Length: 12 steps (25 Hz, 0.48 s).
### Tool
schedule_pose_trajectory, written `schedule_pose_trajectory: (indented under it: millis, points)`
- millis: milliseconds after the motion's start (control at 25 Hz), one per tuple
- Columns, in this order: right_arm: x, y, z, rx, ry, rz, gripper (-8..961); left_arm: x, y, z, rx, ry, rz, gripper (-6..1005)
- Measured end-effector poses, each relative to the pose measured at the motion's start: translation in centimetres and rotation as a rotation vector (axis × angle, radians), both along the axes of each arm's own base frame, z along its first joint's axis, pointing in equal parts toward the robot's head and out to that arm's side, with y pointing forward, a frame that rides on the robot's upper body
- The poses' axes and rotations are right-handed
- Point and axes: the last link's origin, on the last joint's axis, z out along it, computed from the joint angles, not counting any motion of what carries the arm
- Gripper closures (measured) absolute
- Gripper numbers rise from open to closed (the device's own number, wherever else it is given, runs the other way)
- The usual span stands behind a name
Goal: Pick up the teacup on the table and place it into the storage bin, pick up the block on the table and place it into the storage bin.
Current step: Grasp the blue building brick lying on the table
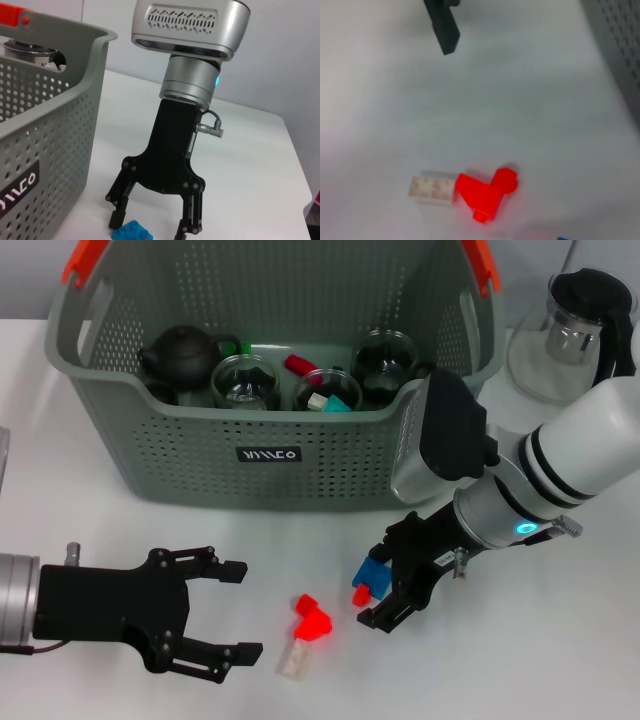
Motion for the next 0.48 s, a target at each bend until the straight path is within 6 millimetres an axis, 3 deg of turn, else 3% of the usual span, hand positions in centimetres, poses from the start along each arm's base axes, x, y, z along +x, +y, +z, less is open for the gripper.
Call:
schedule_pose_trajectory:
  millis: [480]
  points:
    - [-1.0, 0.39, 0.83, 0.015, 0.003, 0.036, 12, -0.04, -0.1, 0.12, -0.003, -0.009, 0.016, 54]
